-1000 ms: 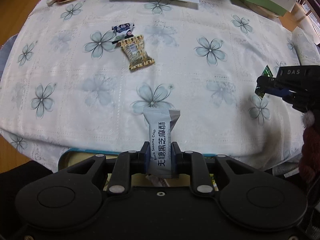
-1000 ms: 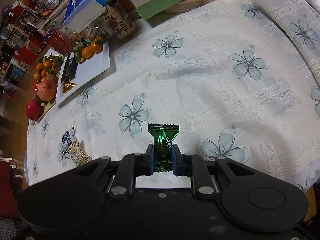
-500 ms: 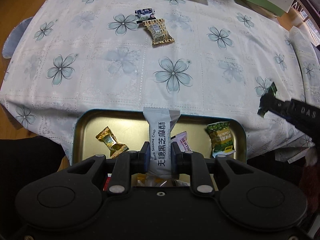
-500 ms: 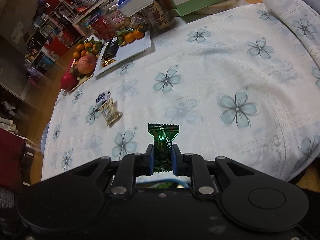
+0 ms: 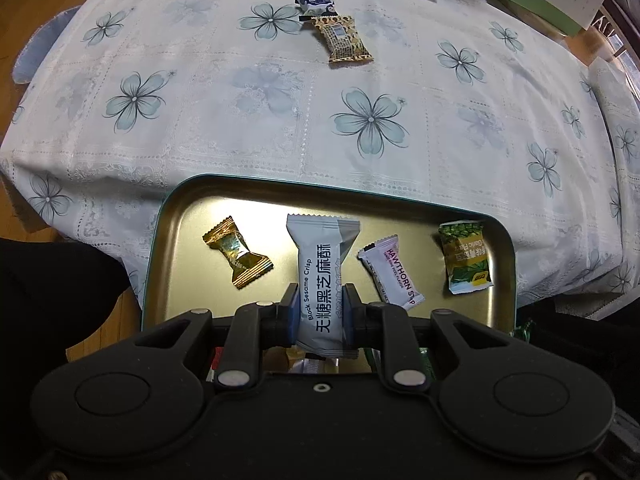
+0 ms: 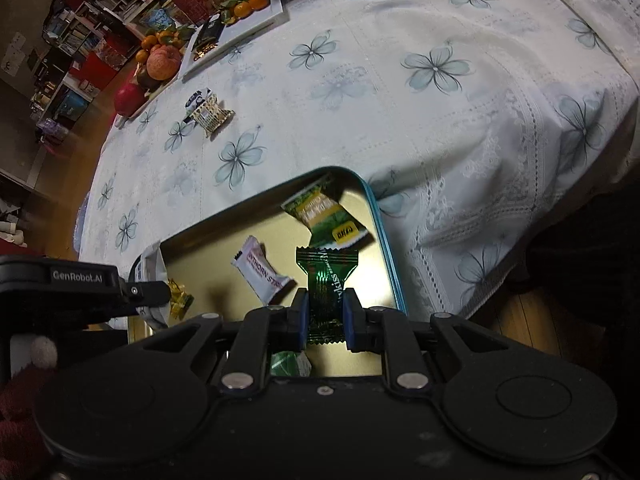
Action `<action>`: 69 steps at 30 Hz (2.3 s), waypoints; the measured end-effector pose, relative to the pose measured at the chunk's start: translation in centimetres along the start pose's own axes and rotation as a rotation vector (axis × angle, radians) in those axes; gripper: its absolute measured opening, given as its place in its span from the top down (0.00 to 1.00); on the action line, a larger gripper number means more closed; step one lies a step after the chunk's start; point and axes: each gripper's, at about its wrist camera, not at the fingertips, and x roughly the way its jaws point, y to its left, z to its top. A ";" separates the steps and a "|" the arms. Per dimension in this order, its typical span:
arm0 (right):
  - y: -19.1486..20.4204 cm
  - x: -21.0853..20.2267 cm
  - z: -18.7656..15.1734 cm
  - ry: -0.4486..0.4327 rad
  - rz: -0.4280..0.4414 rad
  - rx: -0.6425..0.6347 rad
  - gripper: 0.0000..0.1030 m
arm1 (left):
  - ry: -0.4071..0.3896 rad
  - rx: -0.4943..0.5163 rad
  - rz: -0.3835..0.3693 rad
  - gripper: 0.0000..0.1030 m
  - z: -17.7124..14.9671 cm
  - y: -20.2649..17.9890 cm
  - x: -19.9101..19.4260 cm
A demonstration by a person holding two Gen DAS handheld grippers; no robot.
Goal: Organize snacks
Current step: 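Carry the white packet and green candy over the gold tray with both tools, then lower both snacks into the gold tray and open both tools, then move both tools back toward the blueberry bag and patterned bar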
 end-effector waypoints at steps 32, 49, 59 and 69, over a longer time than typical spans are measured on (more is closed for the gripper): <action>1.1 0.6 -2.3 0.070 -0.067 -0.039 0.75 | -0.008 -0.019 -0.027 0.71 -0.4 1.0 0.6; 2.4 -0.2 -2.6 0.083 -0.058 -0.091 0.63 | 0.055 -0.009 -0.005 0.71 -2.0 1.9 0.1; 3.0 0.5 -2.5 0.181 -0.028 -0.110 0.55 | 0.106 0.002 0.009 0.71 -2.1 3.2 0.2; 4.7 2.2 -1.8 0.331 -0.029 -0.190 0.55 | 0.202 0.056 -0.001 0.71 -1.7 3.3 0.6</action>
